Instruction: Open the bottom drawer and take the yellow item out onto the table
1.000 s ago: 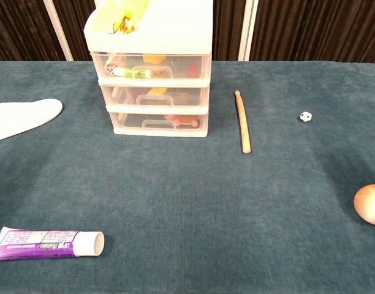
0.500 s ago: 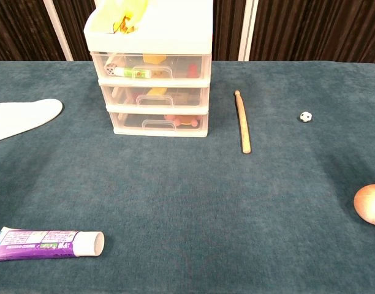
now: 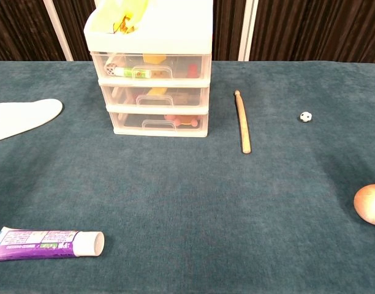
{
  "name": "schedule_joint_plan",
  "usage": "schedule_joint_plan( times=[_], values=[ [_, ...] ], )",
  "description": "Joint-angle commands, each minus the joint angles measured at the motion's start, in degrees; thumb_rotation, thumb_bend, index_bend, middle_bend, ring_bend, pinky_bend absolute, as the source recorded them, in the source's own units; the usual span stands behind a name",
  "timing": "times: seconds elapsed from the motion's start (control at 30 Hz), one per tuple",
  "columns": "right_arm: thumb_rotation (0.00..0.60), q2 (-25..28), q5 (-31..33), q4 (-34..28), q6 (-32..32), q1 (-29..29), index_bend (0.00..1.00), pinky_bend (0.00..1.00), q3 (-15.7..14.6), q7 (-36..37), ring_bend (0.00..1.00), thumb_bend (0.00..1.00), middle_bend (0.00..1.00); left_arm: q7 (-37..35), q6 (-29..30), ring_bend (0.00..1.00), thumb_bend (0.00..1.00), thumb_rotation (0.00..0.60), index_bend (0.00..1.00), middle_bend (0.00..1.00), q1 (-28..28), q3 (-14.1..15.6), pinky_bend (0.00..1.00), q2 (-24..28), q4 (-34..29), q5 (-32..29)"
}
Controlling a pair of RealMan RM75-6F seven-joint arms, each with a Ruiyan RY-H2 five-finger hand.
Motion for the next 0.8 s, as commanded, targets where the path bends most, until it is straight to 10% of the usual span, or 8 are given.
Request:
schedule_joint_plan(
  times=[0.03,0.33,0.8],
  values=[
    [0.6,-0.4,-0.8,2.1,-3.1,1.9,0.13,0.34,-0.8,10.6,0.32,0.18,0.22,0.1,0.1,0.0,0.51,0.6,0.02,0.0,0.0,0.0,0.0,0.0,-0.2,0.0],
    [0.6,-1.6,2.0,-1.0,-13.4,8.8,0.16,0.54,1.0,22.2,0.47,0.23,0.37,-0.6,-0.4,0.0,0.51,0.6,0.02,0.0,-0.1,0.0,0.0,0.2,-0.5,-0.3],
    [0.6,-14.5,18.1,-4.1,-29.4,22.6,0.16,0.84,9.2,13.2,0.77,0.32,0.71,-3.3,-1.0,0.0,0.51,0.6,0.02,0.0,-0.2,-0.3,0.0,1.1,-0.4,-1.3]
  ],
)
